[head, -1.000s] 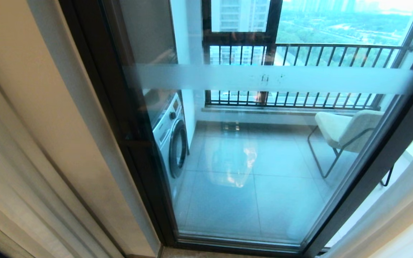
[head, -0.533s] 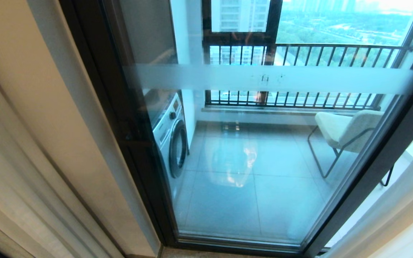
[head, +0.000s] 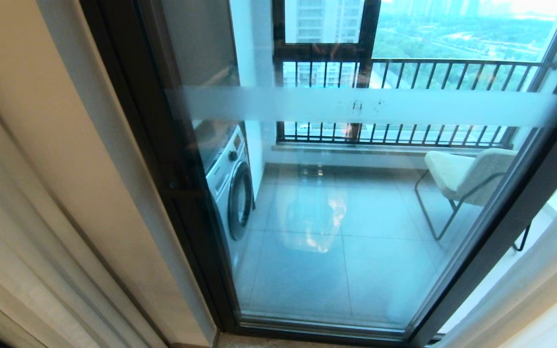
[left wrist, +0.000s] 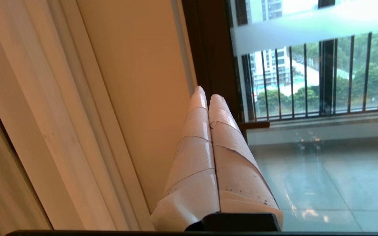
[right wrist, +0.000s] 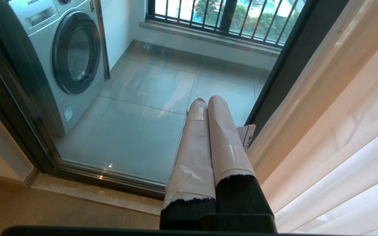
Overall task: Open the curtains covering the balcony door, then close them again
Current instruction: Close the inner curtains on both sides
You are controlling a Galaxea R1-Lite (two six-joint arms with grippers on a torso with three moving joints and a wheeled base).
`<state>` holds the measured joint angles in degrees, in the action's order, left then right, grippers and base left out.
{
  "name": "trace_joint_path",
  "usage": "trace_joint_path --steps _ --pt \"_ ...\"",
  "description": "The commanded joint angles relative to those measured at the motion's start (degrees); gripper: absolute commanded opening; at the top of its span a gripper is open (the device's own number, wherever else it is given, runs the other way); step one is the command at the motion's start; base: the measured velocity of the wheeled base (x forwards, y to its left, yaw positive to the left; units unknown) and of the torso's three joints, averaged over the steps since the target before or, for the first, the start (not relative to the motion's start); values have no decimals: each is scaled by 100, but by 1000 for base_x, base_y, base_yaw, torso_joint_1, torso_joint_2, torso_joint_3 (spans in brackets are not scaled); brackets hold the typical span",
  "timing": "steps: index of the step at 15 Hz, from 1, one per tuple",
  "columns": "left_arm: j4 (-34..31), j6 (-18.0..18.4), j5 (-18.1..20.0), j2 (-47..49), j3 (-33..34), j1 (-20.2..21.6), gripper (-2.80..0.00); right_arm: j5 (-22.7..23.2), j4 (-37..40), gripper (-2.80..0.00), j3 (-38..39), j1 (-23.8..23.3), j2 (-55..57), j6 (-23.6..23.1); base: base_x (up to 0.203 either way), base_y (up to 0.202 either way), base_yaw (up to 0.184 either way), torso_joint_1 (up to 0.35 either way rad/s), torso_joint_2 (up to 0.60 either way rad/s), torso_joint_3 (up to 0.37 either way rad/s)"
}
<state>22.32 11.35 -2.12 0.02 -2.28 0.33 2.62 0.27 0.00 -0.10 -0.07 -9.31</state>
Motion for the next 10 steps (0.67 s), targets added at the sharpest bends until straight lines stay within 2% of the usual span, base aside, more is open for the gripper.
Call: trace_joint_path --steps 1,4,6,8,10 --pt "-313 -2 13 5 -478 2 -280 1 0 -280 0 1 7 -9 0 0 0 0 0 0" --pt "-895 2 26 6 -1298 2 -280 1 0 -280 0 1 7 -9 0 0 0 0 0 0" --pt "-949 157 23 116 -1570 2 -280 1 0 -280 0 1 7 -9 0 0 0 0 0 0" --pt "-954 177 -62 571 -1764 5 -280 1 0 -280 0 1 7 -9 0 0 0 0 0 0" --pt "-956 180 -304 1287 -2074 47 -280 1 0 -280 0 1 7 -9 0 0 0 0 0 0"
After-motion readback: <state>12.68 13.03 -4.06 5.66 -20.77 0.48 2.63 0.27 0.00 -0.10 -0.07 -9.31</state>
